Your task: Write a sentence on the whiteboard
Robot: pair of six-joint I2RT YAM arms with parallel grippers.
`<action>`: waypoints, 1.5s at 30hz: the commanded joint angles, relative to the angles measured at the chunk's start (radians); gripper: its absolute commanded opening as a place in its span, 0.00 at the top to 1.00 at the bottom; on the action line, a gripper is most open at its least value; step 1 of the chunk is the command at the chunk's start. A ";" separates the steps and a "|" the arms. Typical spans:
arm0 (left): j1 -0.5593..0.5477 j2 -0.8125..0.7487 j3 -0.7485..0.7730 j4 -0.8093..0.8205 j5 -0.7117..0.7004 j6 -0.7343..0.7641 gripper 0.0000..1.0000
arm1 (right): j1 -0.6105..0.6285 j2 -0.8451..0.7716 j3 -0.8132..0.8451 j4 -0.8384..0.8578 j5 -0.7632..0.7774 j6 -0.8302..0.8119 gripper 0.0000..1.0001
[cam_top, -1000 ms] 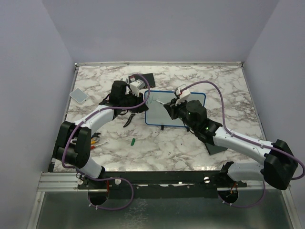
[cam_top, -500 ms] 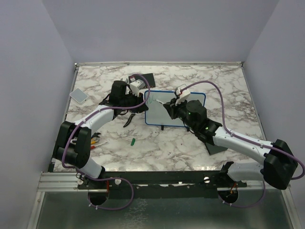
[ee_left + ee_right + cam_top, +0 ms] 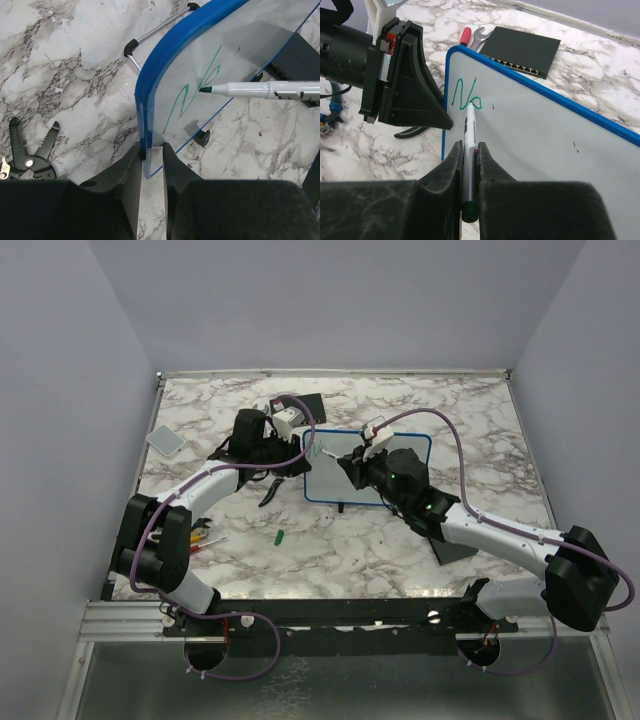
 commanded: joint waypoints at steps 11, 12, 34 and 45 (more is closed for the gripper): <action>-0.010 -0.013 0.017 -0.010 0.006 0.006 0.79 | 0.007 0.009 -0.039 -0.050 0.025 0.010 0.99; -0.010 -0.013 0.017 -0.010 0.006 0.005 0.79 | 0.008 0.006 -0.043 -0.054 0.029 0.011 0.99; -0.010 -0.013 0.017 -0.011 0.005 0.005 0.79 | 0.008 -0.145 -0.106 0.007 -0.017 0.003 1.00; -0.010 -0.011 0.017 -0.011 0.006 0.005 0.79 | 0.008 -0.127 -0.082 0.058 0.059 -0.015 0.99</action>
